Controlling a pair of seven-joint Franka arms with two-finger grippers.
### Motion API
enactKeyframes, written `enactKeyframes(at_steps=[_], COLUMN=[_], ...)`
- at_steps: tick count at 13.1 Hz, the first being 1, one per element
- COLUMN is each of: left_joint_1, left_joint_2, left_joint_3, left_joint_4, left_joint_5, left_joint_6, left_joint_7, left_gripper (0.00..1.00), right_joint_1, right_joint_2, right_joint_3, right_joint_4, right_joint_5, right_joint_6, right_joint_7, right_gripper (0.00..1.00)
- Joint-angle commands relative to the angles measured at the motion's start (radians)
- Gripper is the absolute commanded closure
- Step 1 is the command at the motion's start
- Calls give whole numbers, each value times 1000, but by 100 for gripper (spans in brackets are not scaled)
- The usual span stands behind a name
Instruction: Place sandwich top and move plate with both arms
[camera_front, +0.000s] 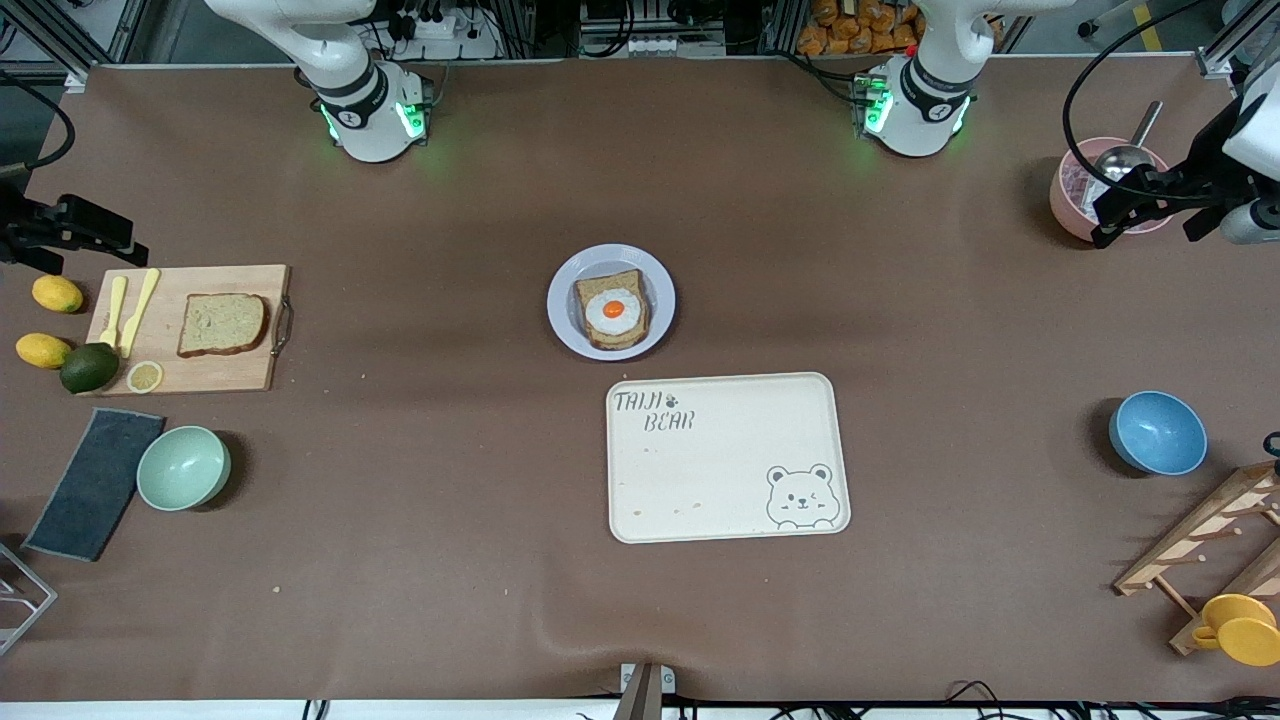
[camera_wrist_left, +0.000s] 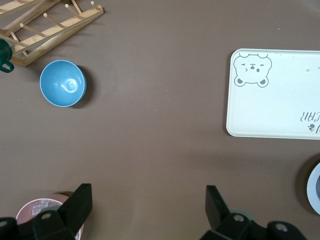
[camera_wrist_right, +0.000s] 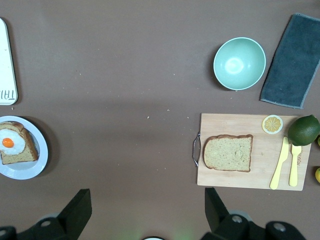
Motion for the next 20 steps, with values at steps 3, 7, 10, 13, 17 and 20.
enactKeyframes(at_steps=[3, 7, 10, 13, 17, 20], left_joint_1=[6, 12, 23, 23, 20, 23], left_joint_2=[13, 16, 20, 27, 33, 40], left_joint_3=[0, 2, -3, -5, -6, -8], left_joint_4=[28, 29, 26, 23, 23, 22], left_joint_5=[19, 19, 19, 17, 17, 11], left_joint_6=[-23, -23, -23, -23, -22, -22], left_joint_7=[11, 8, 2, -1, 1, 7], left_gripper=[0, 0, 0, 0, 0, 0], right_joint_1=[32, 27, 24, -13, -72, -96], right_joint_2=[-19, -10, -4, 19, 50, 61], right_joint_3=[-9, -9, -9, -14, -14, -14], right_joint_4=[-22, -25, -36, -71, -111, -166], right_joint_5=[-3, -11, -15, -15, -15, -15], right_joint_6=[-2, -5, -31, -21, 28, 120], right_joint_7=[21, 21, 21, 18, -33, -129], right_gripper=[0, 0, 0, 0, 0, 0])
